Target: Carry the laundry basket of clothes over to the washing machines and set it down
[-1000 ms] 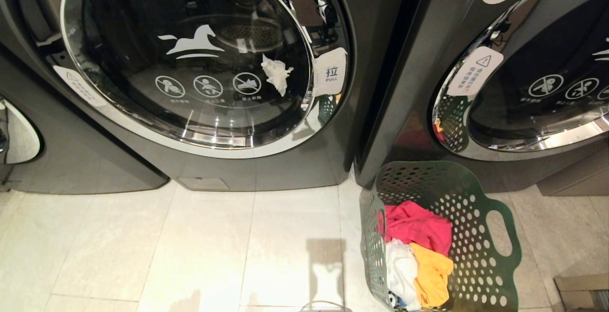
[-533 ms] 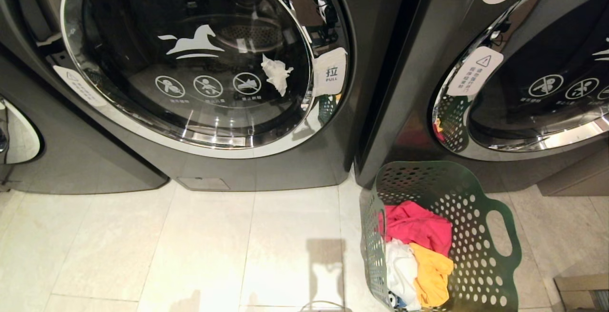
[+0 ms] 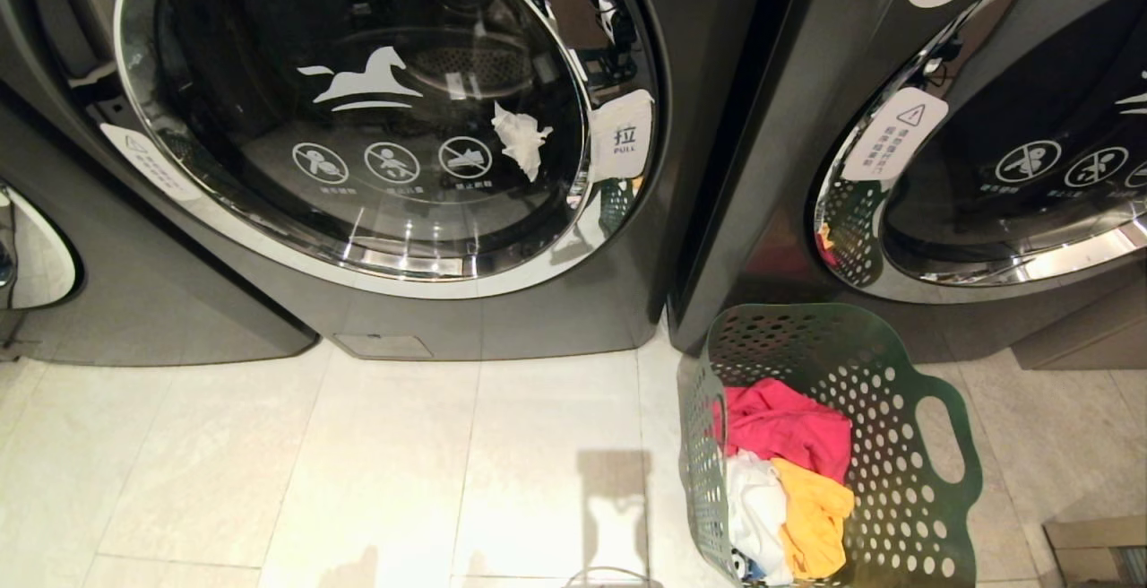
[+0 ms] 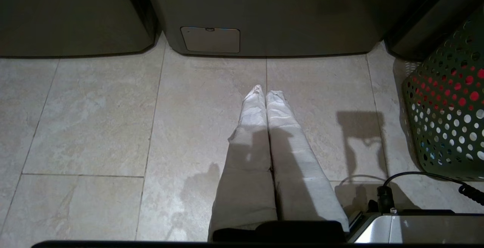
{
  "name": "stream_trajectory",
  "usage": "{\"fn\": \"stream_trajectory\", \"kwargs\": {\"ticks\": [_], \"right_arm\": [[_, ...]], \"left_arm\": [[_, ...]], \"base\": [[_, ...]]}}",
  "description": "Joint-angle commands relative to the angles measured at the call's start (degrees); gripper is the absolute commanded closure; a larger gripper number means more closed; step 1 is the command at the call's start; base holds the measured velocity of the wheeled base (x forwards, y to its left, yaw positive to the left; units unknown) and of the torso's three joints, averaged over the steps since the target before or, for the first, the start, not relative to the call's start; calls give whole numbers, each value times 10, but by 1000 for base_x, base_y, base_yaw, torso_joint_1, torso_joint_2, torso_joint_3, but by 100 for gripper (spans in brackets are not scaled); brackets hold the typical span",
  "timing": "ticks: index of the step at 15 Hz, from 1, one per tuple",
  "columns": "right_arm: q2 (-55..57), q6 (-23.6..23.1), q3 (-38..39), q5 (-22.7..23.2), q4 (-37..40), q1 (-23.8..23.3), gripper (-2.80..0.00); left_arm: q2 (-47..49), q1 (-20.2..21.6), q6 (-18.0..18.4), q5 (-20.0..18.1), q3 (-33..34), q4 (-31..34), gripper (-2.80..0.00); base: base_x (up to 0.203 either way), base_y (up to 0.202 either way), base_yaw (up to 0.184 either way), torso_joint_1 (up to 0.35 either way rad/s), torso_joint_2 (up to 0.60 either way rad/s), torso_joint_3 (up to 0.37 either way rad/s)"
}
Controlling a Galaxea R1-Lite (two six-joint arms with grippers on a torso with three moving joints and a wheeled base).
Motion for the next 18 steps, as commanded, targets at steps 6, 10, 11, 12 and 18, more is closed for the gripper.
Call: {"fn": "stream_trajectory", "kwargs": {"ticks": [6, 10, 11, 12, 18], "right_arm": [[1, 0, 0, 1, 0, 0, 0], [1, 0, 0, 1, 0, 0, 0], [1, 0, 0, 0, 0, 0, 0], [1, 0, 0, 0, 0, 0, 0], [1, 0, 0, 0, 0, 0, 0]], "left_arm": [[1, 0, 0, 0, 0, 1, 0], [1, 0, 0, 0, 0, 0, 0], [1, 0, 0, 0, 0, 0, 0], [1, 0, 0, 0, 0, 0, 0], [1, 0, 0, 0, 0, 0, 0]], "base": [[0, 0, 0, 0, 0, 0], [0, 0, 0, 0, 0, 0], [0, 0, 0, 0, 0, 0], [0, 0, 0, 0, 0, 0], [0, 0, 0, 0, 0, 0]]}}
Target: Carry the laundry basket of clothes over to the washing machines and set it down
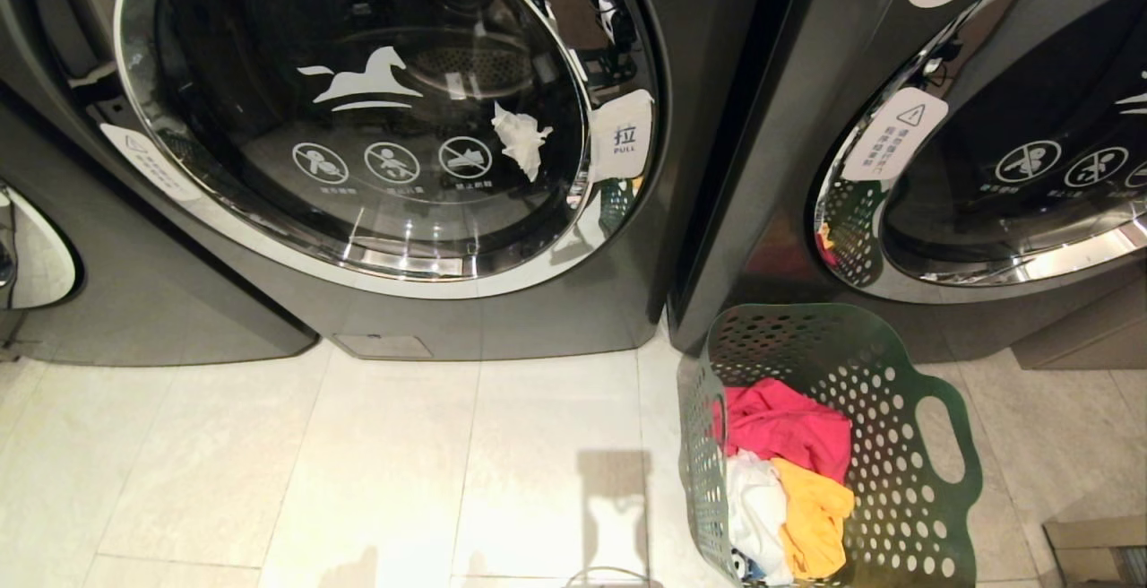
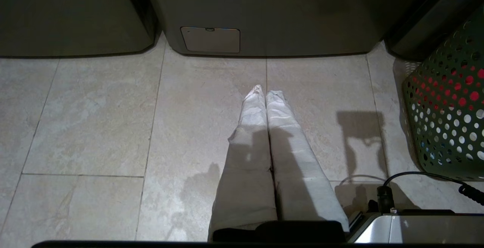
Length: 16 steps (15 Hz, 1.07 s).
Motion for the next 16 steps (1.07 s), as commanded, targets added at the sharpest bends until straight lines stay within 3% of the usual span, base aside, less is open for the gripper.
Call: {"fn": "stream_trajectory", "kwargs": {"ticks": [1, 16], "right_arm": [[1, 0, 0, 0, 0, 0, 0], [1, 0, 0, 0, 0, 0, 0]], "left_arm": [[1, 0, 0, 0, 0, 0, 0], [1, 0, 0, 0, 0, 0, 0]], "base": [[0, 0, 0, 0, 0, 0], [0, 0, 0, 0, 0, 0]]}}
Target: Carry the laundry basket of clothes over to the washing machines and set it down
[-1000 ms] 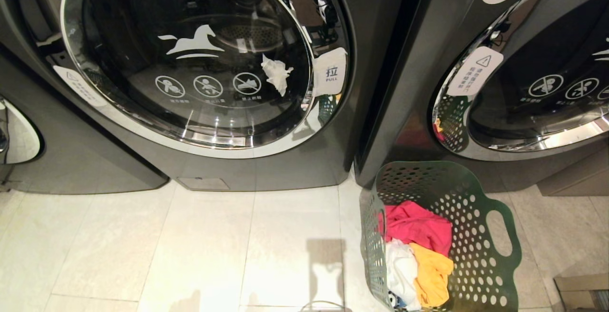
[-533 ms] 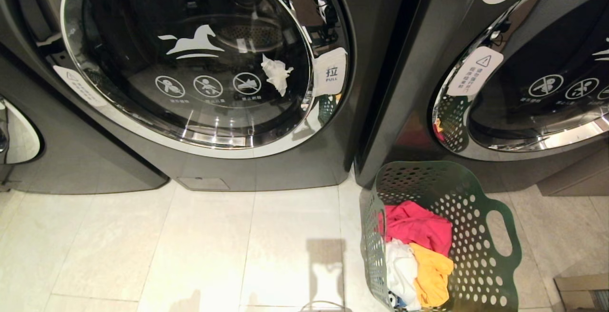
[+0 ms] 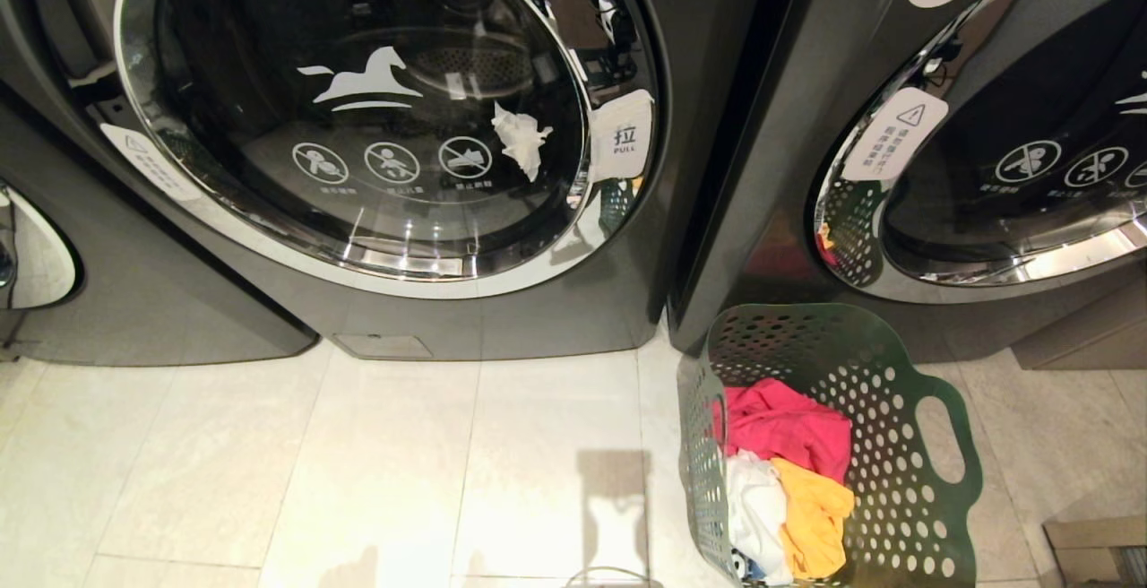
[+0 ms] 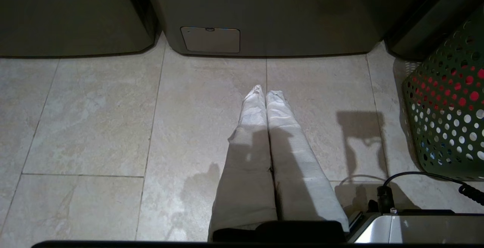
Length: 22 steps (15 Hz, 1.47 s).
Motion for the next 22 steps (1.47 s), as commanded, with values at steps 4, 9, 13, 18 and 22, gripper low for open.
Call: {"fn": "stream_trajectory", "kwargs": {"ticks": [4, 9, 13, 18, 22], "right_arm": [[1, 0, 0, 0, 0, 0, 0], [1, 0, 0, 0, 0, 0, 0], [1, 0, 0, 0, 0, 0, 0], [1, 0, 0, 0, 0, 0, 0], [1, 0, 0, 0, 0, 0, 0]], "left_arm": [[1, 0, 0, 0, 0, 0, 0], [1, 0, 0, 0, 0, 0, 0], [1, 0, 0, 0, 0, 0, 0], [1, 0, 0, 0, 0, 1, 0], [1, 0, 0, 0, 0, 1, 0]], "base": [[0, 0, 0, 0, 0, 0], [0, 0, 0, 0, 0, 0], [0, 0, 0, 0, 0, 0], [0, 0, 0, 0, 0, 0], [0, 0, 0, 0, 0, 0]]}}
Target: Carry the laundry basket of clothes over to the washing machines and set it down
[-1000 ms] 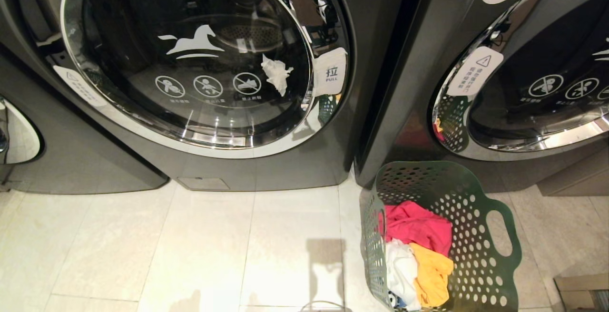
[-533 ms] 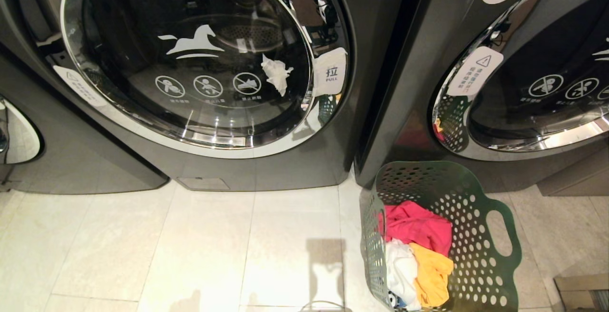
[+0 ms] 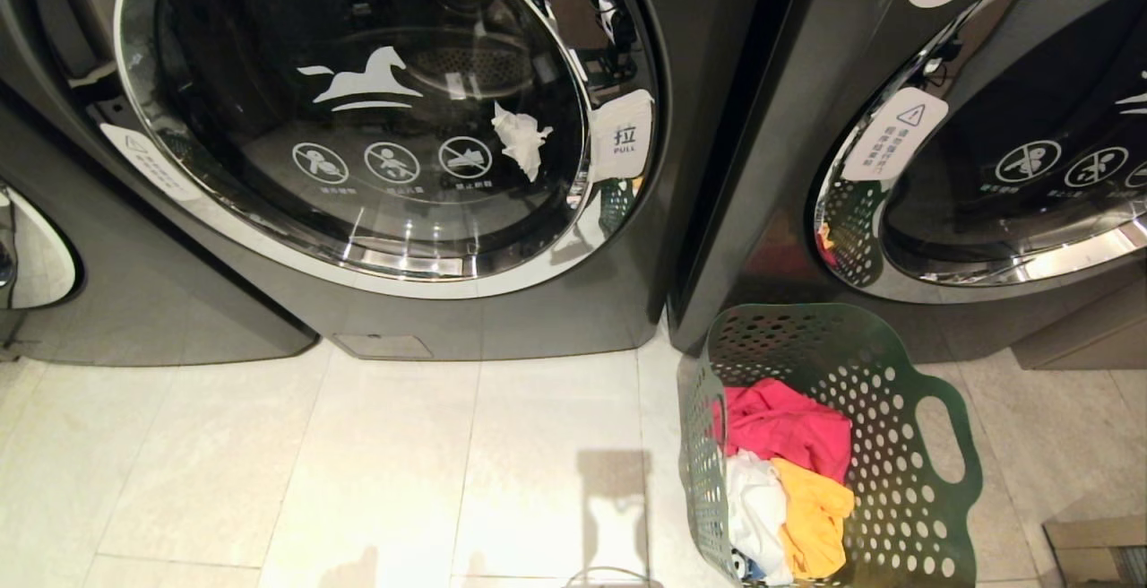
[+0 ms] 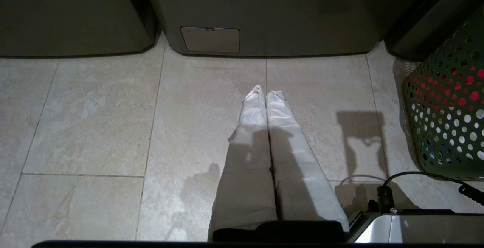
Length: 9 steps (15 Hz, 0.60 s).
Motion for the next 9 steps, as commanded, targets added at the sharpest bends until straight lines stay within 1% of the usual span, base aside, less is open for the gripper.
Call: {"fn": "stream_trajectory", "kwargs": {"ticks": [1, 9], "right_arm": [[1, 0, 0, 0, 0, 0, 0], [1, 0, 0, 0, 0, 0, 0]], "left_arm": [[1, 0, 0, 0, 0, 0, 0], [1, 0, 0, 0, 0, 0, 0]], "base": [[0, 0, 0, 0, 0, 0], [0, 0, 0, 0, 0, 0]]}}
